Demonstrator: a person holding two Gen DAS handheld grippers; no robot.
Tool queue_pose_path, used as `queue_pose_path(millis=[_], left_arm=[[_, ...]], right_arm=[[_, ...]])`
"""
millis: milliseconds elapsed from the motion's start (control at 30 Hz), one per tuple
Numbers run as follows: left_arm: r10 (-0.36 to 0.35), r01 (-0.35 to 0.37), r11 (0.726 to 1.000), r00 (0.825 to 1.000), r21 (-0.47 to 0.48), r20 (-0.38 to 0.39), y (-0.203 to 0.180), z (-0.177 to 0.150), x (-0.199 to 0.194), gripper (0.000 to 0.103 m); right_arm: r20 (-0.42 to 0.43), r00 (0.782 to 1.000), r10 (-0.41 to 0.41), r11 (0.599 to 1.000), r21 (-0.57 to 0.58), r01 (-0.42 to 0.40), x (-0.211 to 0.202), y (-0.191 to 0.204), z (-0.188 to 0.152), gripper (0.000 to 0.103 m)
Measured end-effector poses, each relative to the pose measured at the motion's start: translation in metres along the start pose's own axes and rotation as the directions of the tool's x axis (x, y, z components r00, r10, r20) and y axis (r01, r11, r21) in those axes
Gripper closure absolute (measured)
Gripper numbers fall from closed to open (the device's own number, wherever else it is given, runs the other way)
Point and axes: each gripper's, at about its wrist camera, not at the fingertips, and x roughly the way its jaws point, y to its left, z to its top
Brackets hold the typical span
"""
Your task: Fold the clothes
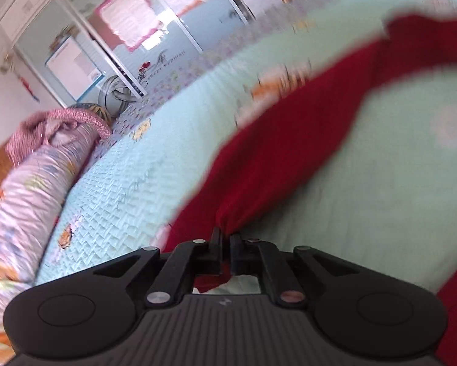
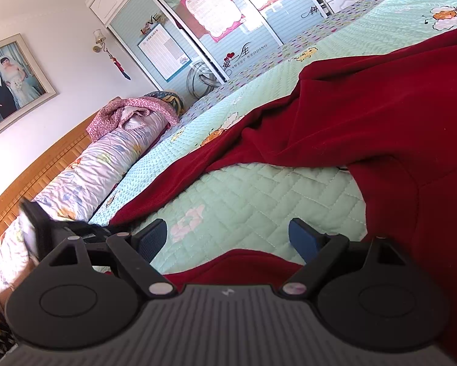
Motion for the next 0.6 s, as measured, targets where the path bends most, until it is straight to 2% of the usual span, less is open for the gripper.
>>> queue_pose_path(millis=[100, 167, 233, 267, 300, 333, 367, 400, 433, 467, 500, 533, 600], left_arm=[[-0.055, 0.057, 0.995, 0.998, -0.077, 0.027, 0.021, 0.028, -0.013, 0.099], [-0.084, 0.087, 0.984, 0.996, -0.156, 0.032, 0.041, 0.053, -0.004, 0.099], [-0.055, 0.059, 0.97, 0.998, -0.236, 0.026, 0.067, 0.08, 0.022, 0.098], [-0.015, 0.02, 0.956, 1.0, -0.293, 0.017, 0.085, 0.091, 0.039, 0.095], [0.039, -0.037, 0.926, 0.999, -0.375, -0.002, 0.105, 0.098, 0.057, 0.089], [0.079, -0.089, 0.876, 0.996, -0.474, -0.039, 0.126, 0.102, 0.075, 0.074], [0.105, -0.136, 0.808, 0.991, -0.573, -0.087, 0.145, 0.105, 0.094, 0.061], [0.102, -0.172, 0.731, 0.984, -0.66, -0.143, 0.161, 0.102, 0.108, 0.036], [0.075, -0.201, 0.649, 0.977, -0.734, -0.201, 0.173, 0.096, 0.12, 0.033], [0.045, -0.201, 0.574, 0.976, -0.794, -0.214, 0.18, 0.086, 0.125, 0.033], [0.018, -0.175, 0.506, 0.981, -0.844, -0.193, 0.182, 0.074, 0.124, 0.033], [-0.001, -0.155, 0.456, 0.985, -0.877, -0.174, 0.181, 0.061, 0.122, 0.033], [-0.045, -0.119, 0.392, 0.988, -0.912, -0.149, 0.172, 0.034, 0.118, 0.033]], right_arm=[[0.002, 1.0, 0.002, 1.0, 0.002, -0.002, 0.0, 0.0, 0.0, 0.015], [0.003, 1.0, 0.004, 1.0, 0.003, -0.004, -0.001, 0.0, 0.0, 0.015], [0.003, 1.0, 0.004, 1.0, 0.002, -0.005, 0.0, 0.0, 0.0, 0.015], [0.003, 1.0, 0.004, 1.0, 0.002, -0.004, 0.0, 0.0, 0.001, 0.015], [0.003, 1.0, 0.004, 1.0, 0.002, -0.004, 0.0, 0.0, 0.001, 0.015], [0.003, 1.0, 0.004, 1.0, 0.002, -0.004, 0.0, 0.0, 0.001, 0.015], [0.003, 1.0, 0.004, 1.0, 0.002, -0.004, 0.0, 0.0, 0.001, 0.015], [0.002, 1.0, 0.004, 1.0, 0.002, -0.004, 0.0, 0.0, 0.001, 0.015], [0.003, 1.0, 0.004, 1.0, 0.002, -0.004, 0.0, 0.0, 0.001, 0.015], [0.003, 1.0, 0.004, 1.0, 0.003, -0.004, 0.0, 0.0, 0.001, 0.015], [0.003, 1.0, 0.005, 1.0, 0.003, -0.005, 0.0, -0.001, 0.001, 0.015], [0.004, 1.0, 0.006, 1.0, 0.004, -0.006, 0.0, -0.001, 0.001, 0.015], [0.005, 1.0, 0.008, 1.0, 0.005, -0.008, 0.0, -0.001, 0.001, 0.015]])
